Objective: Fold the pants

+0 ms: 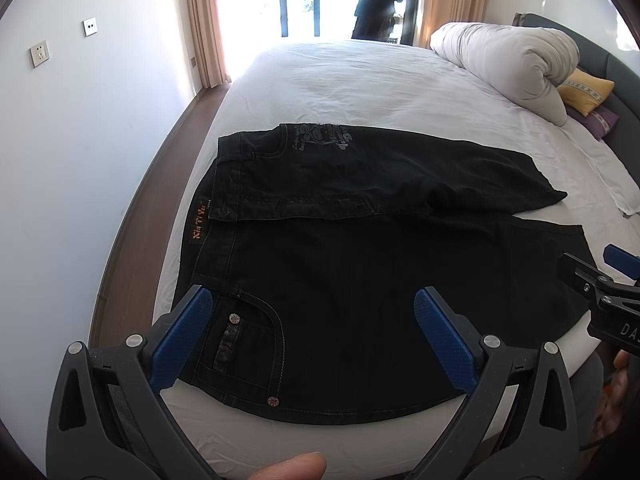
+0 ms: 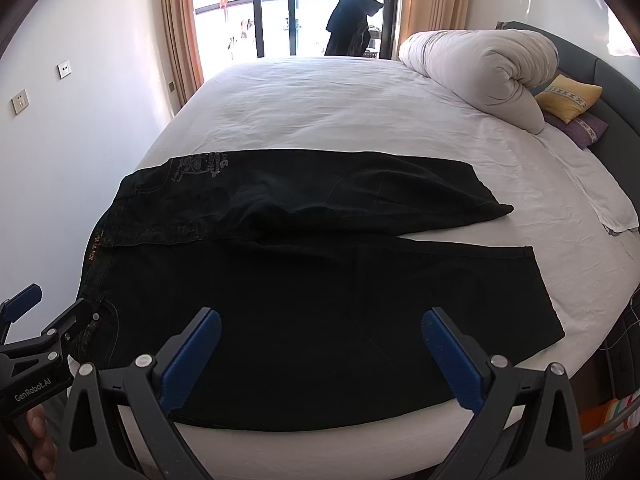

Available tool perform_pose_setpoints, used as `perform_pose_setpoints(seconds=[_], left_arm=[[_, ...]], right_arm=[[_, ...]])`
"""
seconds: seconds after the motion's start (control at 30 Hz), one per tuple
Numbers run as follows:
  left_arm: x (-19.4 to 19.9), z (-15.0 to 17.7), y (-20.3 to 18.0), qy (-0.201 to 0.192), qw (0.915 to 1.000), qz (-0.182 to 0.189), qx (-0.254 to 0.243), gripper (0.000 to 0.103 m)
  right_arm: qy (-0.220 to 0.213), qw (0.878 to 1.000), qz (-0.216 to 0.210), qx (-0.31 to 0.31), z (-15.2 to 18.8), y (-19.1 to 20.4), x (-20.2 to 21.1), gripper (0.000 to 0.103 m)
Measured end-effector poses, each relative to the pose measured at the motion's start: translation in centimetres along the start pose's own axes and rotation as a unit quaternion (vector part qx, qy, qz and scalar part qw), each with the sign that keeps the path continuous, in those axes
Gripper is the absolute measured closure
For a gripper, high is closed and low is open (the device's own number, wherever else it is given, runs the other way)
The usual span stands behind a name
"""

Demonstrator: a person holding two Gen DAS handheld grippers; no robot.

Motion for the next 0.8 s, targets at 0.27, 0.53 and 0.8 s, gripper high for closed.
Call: perform_pose_setpoints(seconds=[0.27,0.53,0.8], left_arm=[[-0.05,0.01,0.02,0.001,1.0000,0.000,0.000,0.000],[-0.07,-0.01,0.03,0.001,1.0000,0.000,0.000,0.000],[-0.15,0.14,0.00,0.001,1.0000,0.001,0.000,0.000]], right_arm=[[0.001,1.000,0.000,0.000,0.07,0.09,-0.11,0.000],[0.001,1.000,0.000,0.000,0.22,0.11,-0.12,0.000],[0.002,1.000,0.000,0.001,0.32,0.14,-0.17,0.000]])
Point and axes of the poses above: each gripper's, at about its wrist camera, not at the fingertips, and x roughly against the way its jaws point, y to its left, z to its underside, the point moved 4 cm from there along -x, roughly the way its jaws point, and after that the axes turned 4 degrees about y, right-handed, at the moved point
